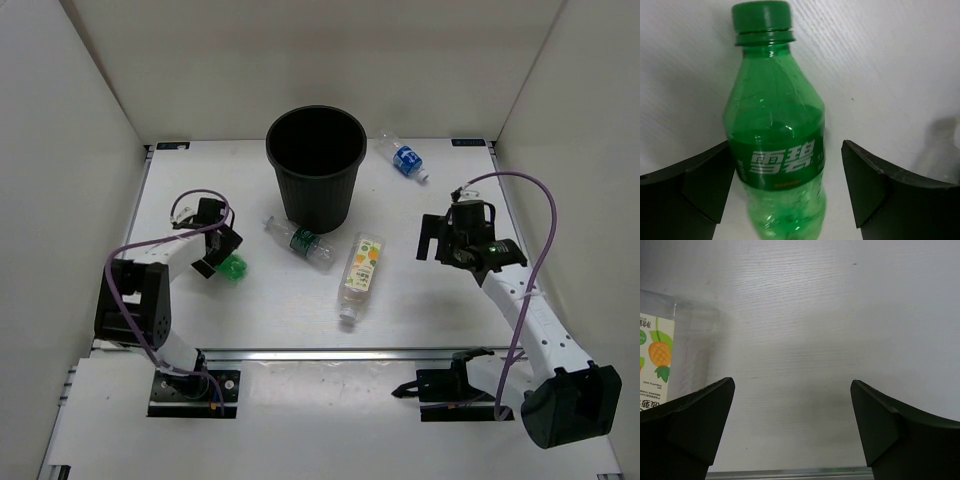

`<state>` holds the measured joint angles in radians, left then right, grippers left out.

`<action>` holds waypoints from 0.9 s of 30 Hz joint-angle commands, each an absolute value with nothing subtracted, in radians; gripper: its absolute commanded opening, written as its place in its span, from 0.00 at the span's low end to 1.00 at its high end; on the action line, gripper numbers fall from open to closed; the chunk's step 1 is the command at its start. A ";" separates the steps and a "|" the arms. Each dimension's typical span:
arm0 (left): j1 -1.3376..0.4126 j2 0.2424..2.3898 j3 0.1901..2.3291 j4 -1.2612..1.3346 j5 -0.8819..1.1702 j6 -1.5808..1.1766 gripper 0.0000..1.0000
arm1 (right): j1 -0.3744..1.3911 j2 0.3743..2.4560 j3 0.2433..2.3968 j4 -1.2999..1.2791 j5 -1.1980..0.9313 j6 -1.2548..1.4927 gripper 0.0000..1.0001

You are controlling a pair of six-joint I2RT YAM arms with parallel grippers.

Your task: Put the plastic bottles in the bin

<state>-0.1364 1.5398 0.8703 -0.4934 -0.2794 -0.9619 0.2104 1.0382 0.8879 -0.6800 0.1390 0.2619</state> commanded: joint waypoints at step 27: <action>-0.564 1.736 1.931 -0.208 -0.380 -0.350 0.50 | 0.297 1.048 0.885 -0.548 0.057 0.347 0.99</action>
